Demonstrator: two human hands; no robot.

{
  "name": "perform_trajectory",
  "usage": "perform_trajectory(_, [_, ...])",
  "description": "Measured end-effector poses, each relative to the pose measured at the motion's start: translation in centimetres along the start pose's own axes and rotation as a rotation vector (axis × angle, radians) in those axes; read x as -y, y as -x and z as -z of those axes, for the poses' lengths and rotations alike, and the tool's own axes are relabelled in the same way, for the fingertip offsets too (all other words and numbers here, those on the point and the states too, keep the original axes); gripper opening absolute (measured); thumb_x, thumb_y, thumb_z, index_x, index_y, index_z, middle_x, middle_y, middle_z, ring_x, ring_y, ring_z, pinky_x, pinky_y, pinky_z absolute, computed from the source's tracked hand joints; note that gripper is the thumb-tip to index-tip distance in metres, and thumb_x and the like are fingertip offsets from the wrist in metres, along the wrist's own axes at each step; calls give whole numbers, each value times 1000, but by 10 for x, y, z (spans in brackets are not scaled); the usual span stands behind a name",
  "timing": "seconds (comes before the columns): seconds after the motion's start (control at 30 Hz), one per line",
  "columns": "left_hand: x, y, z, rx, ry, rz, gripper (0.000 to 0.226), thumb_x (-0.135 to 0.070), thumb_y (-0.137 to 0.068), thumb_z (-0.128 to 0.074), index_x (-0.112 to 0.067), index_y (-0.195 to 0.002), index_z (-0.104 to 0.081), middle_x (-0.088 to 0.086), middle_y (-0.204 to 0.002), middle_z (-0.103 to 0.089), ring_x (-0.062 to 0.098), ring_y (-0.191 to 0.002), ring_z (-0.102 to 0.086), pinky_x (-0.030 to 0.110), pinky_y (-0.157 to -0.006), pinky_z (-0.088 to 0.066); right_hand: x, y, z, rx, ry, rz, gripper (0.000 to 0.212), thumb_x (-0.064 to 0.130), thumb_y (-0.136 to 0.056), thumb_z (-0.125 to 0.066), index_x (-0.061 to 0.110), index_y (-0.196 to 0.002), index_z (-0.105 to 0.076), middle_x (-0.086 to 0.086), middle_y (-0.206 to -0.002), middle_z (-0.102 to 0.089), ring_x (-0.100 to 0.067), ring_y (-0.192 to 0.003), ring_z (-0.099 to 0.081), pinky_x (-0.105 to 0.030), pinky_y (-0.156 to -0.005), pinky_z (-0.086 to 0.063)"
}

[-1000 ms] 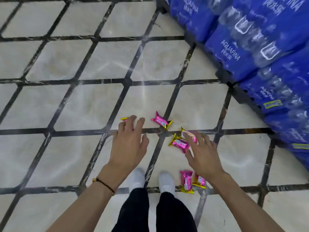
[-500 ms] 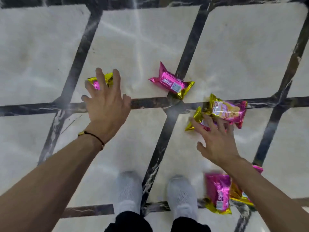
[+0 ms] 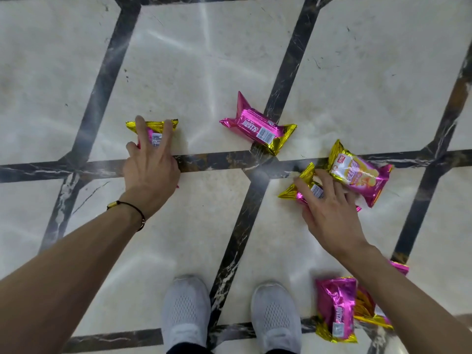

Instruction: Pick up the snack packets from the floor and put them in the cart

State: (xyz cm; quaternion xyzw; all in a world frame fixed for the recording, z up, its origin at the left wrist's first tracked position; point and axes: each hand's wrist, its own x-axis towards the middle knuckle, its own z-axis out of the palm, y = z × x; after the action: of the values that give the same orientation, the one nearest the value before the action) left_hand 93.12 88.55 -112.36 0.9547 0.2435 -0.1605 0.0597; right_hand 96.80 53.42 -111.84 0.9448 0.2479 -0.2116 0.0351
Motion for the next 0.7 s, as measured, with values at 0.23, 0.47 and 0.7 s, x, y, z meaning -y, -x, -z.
perform_trajectory(0.23, [-30,56,86,30,-19,-80,73,-22,-96,-57,-31,-157,-19,20,-164,-7,48,-101,-50,44,-62,-39,16,42,91,-44,-123,-69,50,32,-100,-54,26,-148,-39,-21,-147,-37,-47,-116,-51,-58,-82,-51])
perform_trajectory(0.47, [-74,120,243,2,52,-198,74,-15,-92,-58,-32,-157,-27,21,-165,-15,43,-97,-52,39,-58,-34,34,100,244,-117,-285,-163,51,30,-99,-56,31,-146,-37,-16,-137,-43,-43,-106,-54,-50,-76,-52])
perform_trajectory(0.7, [-108,160,426,-81,191,-342,73,-16,-93,-58,-34,-157,-29,18,-163,-21,40,-100,-52,42,-61,-47,30,132,417,-287,-284,-253,45,35,-102,-52,27,-144,-38,-17,-129,-46,-42,-98,-58,-52,-72,-55])
